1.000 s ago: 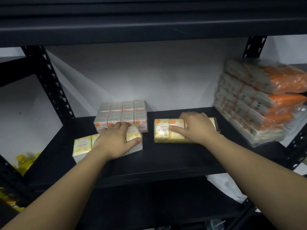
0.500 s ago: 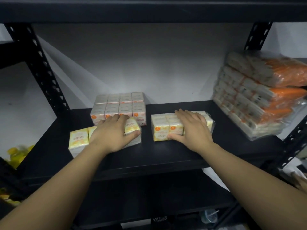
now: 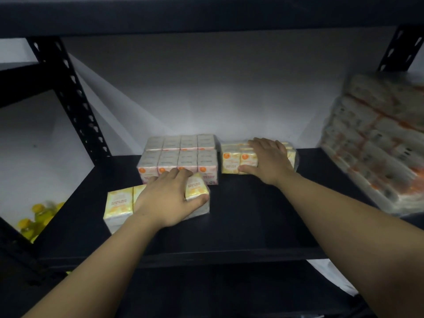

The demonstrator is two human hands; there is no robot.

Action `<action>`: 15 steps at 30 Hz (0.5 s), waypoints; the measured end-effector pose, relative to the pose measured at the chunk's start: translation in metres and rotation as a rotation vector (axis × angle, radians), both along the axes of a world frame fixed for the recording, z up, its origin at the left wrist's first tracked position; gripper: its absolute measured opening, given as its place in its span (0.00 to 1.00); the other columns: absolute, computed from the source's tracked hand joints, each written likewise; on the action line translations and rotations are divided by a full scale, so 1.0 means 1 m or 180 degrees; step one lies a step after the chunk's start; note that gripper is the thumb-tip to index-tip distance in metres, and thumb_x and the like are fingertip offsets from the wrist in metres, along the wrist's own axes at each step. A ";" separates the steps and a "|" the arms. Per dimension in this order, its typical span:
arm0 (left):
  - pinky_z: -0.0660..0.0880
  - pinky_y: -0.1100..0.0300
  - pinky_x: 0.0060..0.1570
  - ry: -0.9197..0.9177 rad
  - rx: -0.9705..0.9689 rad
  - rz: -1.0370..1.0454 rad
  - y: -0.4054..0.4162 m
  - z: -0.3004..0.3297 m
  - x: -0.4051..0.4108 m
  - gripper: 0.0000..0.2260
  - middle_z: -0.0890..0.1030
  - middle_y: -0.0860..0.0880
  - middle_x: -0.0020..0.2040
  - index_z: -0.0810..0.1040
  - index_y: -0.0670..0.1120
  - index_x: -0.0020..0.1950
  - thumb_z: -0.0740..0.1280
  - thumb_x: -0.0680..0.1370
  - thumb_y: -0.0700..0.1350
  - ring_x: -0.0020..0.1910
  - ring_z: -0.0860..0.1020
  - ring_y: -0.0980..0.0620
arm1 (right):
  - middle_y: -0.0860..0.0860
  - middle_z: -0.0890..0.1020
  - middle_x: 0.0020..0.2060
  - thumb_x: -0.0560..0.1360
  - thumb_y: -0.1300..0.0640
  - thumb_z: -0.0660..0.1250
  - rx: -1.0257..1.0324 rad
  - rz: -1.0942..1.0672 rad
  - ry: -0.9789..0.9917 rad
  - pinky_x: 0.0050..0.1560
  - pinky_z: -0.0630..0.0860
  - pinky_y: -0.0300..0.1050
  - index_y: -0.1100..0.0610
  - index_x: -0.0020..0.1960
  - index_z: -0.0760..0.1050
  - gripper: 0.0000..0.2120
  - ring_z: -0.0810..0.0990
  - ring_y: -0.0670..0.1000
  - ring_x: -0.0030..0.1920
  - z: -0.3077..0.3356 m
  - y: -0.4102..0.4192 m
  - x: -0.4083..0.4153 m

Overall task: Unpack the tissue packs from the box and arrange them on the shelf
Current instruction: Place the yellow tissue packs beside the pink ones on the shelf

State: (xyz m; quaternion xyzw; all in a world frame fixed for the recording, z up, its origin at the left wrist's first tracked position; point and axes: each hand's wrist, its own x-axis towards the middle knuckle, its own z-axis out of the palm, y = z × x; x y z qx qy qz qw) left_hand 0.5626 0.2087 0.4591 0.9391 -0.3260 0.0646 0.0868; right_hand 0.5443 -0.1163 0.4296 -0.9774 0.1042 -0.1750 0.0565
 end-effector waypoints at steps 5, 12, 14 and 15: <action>0.68 0.48 0.66 -0.0047 -0.0037 0.0023 -0.001 -0.001 0.000 0.33 0.73 0.56 0.72 0.63 0.60 0.75 0.54 0.76 0.76 0.68 0.73 0.51 | 0.54 0.62 0.80 0.74 0.29 0.68 -0.0166 0.0038 -0.0193 0.79 0.48 0.56 0.51 0.79 0.63 0.42 0.55 0.57 0.80 -0.004 -0.007 0.034; 0.67 0.49 0.68 0.0037 -0.0009 0.0031 -0.003 0.000 0.003 0.33 0.71 0.58 0.74 0.62 0.61 0.76 0.54 0.75 0.76 0.70 0.71 0.53 | 0.58 0.67 0.73 0.72 0.29 0.69 -0.0332 0.0013 -0.0402 0.73 0.58 0.59 0.52 0.77 0.66 0.42 0.63 0.60 0.73 -0.016 -0.010 0.053; 0.67 0.49 0.69 0.0021 -0.0018 0.0029 -0.003 0.000 0.002 0.33 0.71 0.58 0.74 0.62 0.61 0.76 0.54 0.75 0.76 0.70 0.71 0.53 | 0.57 0.69 0.69 0.72 0.29 0.69 -0.0393 0.0064 -0.0430 0.72 0.59 0.58 0.53 0.76 0.66 0.42 0.66 0.60 0.70 -0.018 -0.012 0.053; 0.67 0.49 0.68 0.0009 -0.0021 0.0021 -0.003 0.000 0.002 0.33 0.71 0.58 0.74 0.62 0.61 0.76 0.54 0.75 0.75 0.70 0.71 0.53 | 0.56 0.69 0.68 0.72 0.30 0.69 -0.0386 0.0077 -0.0419 0.71 0.60 0.58 0.53 0.76 0.65 0.42 0.66 0.60 0.69 -0.016 -0.012 0.052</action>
